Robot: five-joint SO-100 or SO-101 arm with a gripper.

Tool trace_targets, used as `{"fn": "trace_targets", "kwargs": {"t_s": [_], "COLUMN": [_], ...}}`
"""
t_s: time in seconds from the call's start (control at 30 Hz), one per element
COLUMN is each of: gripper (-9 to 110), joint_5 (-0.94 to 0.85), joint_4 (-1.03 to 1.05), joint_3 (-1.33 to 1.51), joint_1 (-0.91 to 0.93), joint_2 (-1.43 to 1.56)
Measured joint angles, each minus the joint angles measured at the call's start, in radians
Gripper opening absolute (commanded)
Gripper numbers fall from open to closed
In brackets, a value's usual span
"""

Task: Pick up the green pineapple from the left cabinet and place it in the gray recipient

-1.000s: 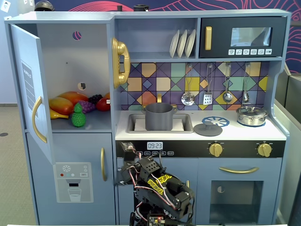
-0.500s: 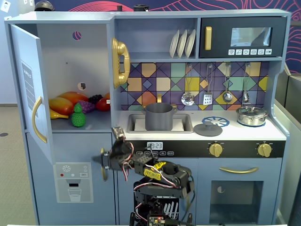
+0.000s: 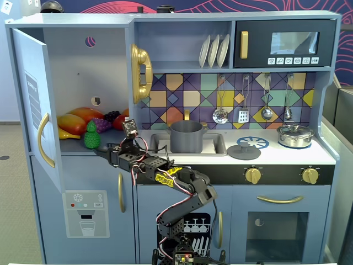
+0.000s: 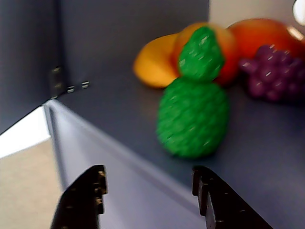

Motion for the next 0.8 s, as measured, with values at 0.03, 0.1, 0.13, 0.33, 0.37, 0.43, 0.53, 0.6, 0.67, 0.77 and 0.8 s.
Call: {"fn": "trace_targets", "kwargs": {"t_s": [0.03,0.1,0.13,0.33,0.37,0.43,0.53,0.6,0.67,0.77,0.8], "gripper": [23,25,26,33,35,36,38,39,39,40,40], "joint_5": [-0.005,-0.008,-0.008,0.015,0.020,0.028,0.032,0.038,0.038,0.038,0.041], "joint_4": [0.000,0.000,0.000,-0.041,-0.046,-0.054,-0.061,-0.080,-0.089,-0.091,-0.091], "joint_3": [-0.017,-0.044,-0.057,-0.123,-0.137,-0.163,-0.198,-0.219,-0.242,-0.290,-0.308], "joint_1": [0.006,0.015,0.017,0.035,0.041,0.054,0.058,0.058,0.057,0.071,0.077], "joint_2": [-0.020,-0.055,-0.072,-0.170,-0.187,-0.219,-0.268,-0.304,-0.337,-0.391,-0.411]}}
